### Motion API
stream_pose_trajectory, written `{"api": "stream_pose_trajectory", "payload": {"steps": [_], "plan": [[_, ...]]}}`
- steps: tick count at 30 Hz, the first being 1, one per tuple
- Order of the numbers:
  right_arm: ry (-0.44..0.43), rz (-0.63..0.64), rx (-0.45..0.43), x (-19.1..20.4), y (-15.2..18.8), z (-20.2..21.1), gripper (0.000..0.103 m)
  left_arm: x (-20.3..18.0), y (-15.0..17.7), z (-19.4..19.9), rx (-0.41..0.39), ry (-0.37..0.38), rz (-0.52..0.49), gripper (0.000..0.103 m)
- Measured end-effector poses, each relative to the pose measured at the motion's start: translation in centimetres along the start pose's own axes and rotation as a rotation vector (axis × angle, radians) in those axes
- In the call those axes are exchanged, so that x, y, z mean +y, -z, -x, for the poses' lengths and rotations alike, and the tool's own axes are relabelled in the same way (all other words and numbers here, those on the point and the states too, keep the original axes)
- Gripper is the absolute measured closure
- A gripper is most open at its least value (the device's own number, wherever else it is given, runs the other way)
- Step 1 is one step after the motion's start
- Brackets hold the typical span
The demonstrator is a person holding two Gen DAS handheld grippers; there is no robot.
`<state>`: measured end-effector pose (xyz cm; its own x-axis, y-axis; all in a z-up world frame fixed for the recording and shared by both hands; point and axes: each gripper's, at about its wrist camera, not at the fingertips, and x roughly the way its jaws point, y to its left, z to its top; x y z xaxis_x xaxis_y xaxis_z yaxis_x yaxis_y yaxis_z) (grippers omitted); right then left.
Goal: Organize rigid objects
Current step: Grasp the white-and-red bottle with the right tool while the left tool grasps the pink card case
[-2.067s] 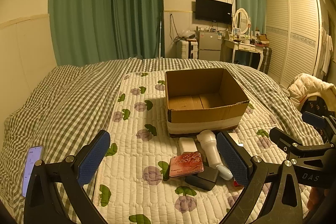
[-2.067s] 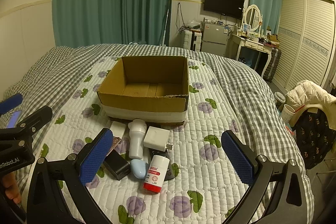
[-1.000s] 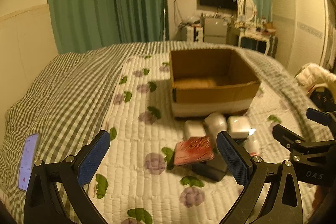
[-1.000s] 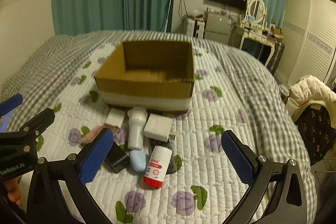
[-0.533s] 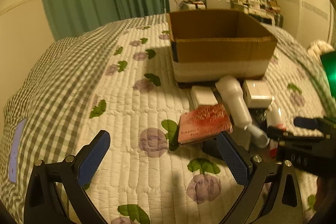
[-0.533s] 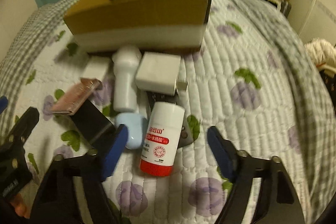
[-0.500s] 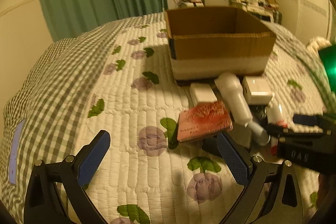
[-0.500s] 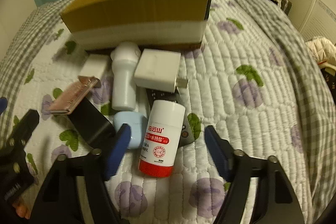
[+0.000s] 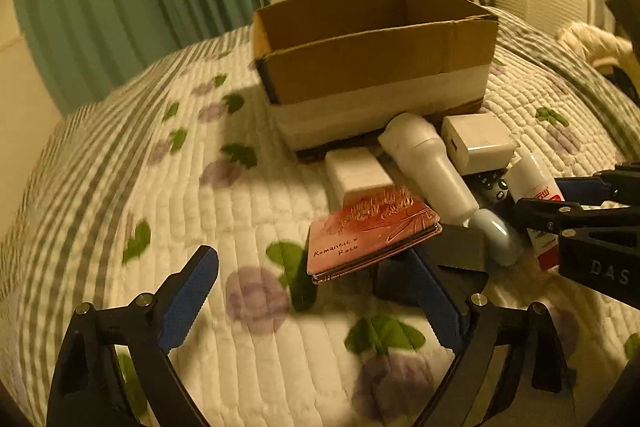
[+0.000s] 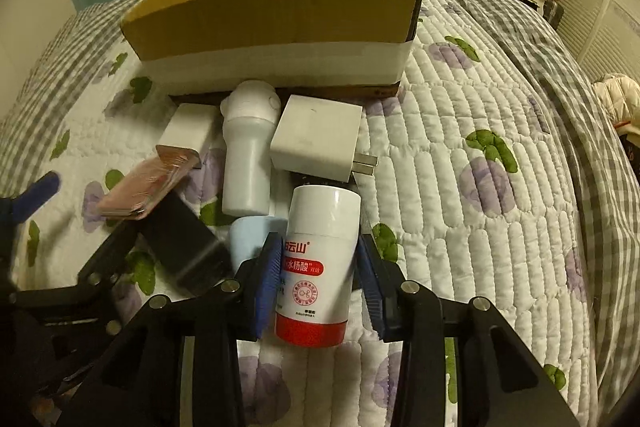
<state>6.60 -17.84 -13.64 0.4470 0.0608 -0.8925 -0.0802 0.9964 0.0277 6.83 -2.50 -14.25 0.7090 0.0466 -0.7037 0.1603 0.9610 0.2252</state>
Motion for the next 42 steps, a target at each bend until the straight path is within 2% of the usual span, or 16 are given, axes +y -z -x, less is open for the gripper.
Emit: {"api": "stream_pose_trajectory", "payload": {"steps": [2, 4, 5, 7, 9, 12, 15, 18, 25, 28, 30, 32, 33, 34, 38, 42], "plan": [[-0.006, -0.006, -0.001, -0.3, -0.1, 0.1, 0.065, 0.0, -0.7, -0.2, -0.006, 0.025, -0.020, 0.022], [-0.006, -0.006, 0.001, -0.4, 0.0, 0.2, 0.065, -0.2, -1.5, -0.9, 0.007, 0.014, -0.050, 0.039], [-0.004, -0.005, 0.002, -0.4, 0.0, 0.2, 0.065, -0.3, -1.7, -1.5, 0.027, 0.015, -0.074, 0.042], [-0.002, -0.006, 0.002, -0.2, -0.1, 0.0, 0.065, -0.5, -1.7, -2.6, 0.057, 0.039, -0.109, 0.061], [-0.001, -0.007, -0.001, -0.1, -0.2, 0.1, 0.065, -0.2, -1.7, -3.2, 0.071, 0.084, -0.110, 0.072], [0.006, -0.002, -0.006, 0.0, -0.4, 0.0, 0.065, -0.1, -1.7, -3.1, 0.052, 0.134, -0.123, 0.074], [0.011, -0.003, -0.006, 0.0, -0.5, -0.1, 0.065, 0.2, -1.6, -2.5, 0.035, 0.171, -0.150, 0.069], [0.018, -0.005, -0.009, -0.1, -0.6, -0.1, 0.065, 0.6, -1.4, -1.8, -0.007, 0.108, -0.151, 0.037], [0.006, -0.016, -0.008, -0.2, -0.4, 0.0, 0.065, -0.2, -1.9, -1.7, -0.030, 0.090, -0.217, 0.036], [0.004, -0.015, -0.008, -0.2, -0.2, 0.1, 0.065, -1.1, -2.2, -1.0, -0.054, 0.146, -0.299, 0.036], [0.002, -0.020, -0.008, -0.2, 0.0, 0.1, 0.065, -2.2, -2.0, -0.6, -0.074, 0.150, -0.396, 0.036], [0.000, -0.027, -0.006, -0.4, 0.0, 0.0, 0.065, -3.2, -1.8, -1.0, -0.062, 0.139, -0.469, 0.038], [-0.002, -0.030, -0.005, -0.4, 0.0, 0.0, 0.065, -3.4, -1.8, -1.2, -0.062, 0.139, -0.481, 0.046], [-0.004, -0.032, -0.005, -0.4, 0.0, 0.0, 0.065, -3.4, -1.9, -1.3, -0.052, 0.150, -0.475, 0.058], [-0.006, -0.031, -0.004, -0.5, 0.0, 0.0, 0.065, -2.9, -2.3, -2.0, -0.020, 0.179, -0.430, 0.064], [-0.009, -0.031, -0.005, -0.6, 0.0, 0.0, 0.065, -2.7, -2.6, -1.1, -0.019, 0.226, -0.389, 0.088]]}}
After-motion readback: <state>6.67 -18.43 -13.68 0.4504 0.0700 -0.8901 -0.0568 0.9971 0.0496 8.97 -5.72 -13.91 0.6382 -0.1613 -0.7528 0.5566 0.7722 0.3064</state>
